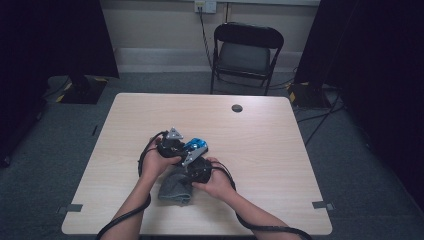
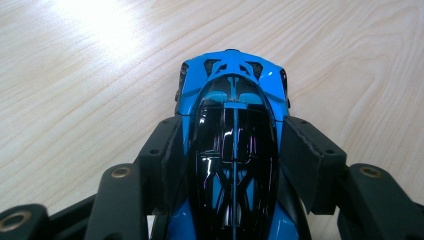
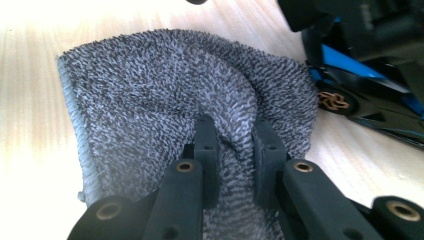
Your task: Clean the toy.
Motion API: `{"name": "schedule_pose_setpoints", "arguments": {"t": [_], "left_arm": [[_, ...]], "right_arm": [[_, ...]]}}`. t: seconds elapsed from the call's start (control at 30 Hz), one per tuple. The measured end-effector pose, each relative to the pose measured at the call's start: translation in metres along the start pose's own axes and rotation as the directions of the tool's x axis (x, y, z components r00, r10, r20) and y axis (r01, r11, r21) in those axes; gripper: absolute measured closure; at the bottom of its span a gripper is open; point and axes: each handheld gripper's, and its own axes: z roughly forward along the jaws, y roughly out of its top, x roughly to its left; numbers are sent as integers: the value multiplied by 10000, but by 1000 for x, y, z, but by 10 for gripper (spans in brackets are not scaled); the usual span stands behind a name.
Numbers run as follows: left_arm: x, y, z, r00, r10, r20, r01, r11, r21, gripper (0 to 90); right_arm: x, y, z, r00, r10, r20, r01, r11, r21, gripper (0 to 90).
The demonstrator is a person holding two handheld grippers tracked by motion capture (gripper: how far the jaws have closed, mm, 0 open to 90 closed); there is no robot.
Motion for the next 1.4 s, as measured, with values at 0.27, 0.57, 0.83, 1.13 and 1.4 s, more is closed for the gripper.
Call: {"name": "schedule_pose_setpoints", "arguments": {"t": [0.27, 0.57, 0.83, 1.13, 1.4], "left_arm": [[-1, -1, 1, 9998, -183, 50, 184, 9996, -233, 436], [0, -1, 0, 10000, -3, 3, 3, 9999, -143, 436], [-1, -2, 0, 10000, 61, 18, -61, 9999, -117, 436], [-1, -2, 0, 10000, 60, 20, -60, 9999, -125, 436], [0, -1, 0, 10000, 96, 26, -96, 9999, -68, 435]], "right_arm": [[-9, -6, -5, 9997, 202, 151, -202, 9998, -7, 766], [-20, -11, -12, 9983, 440, 380, -443, 9990, 74, 767], [-36, -15, -19, 9940, 798, 750, -804, 9968, 41, 767], [-55, -21, -30, 9849, 1192, 1257, -1221, 9924, 162, 766], [-62, -23, -34, 9807, 1380, 1386, -1417, 9898, 175, 766]]}}
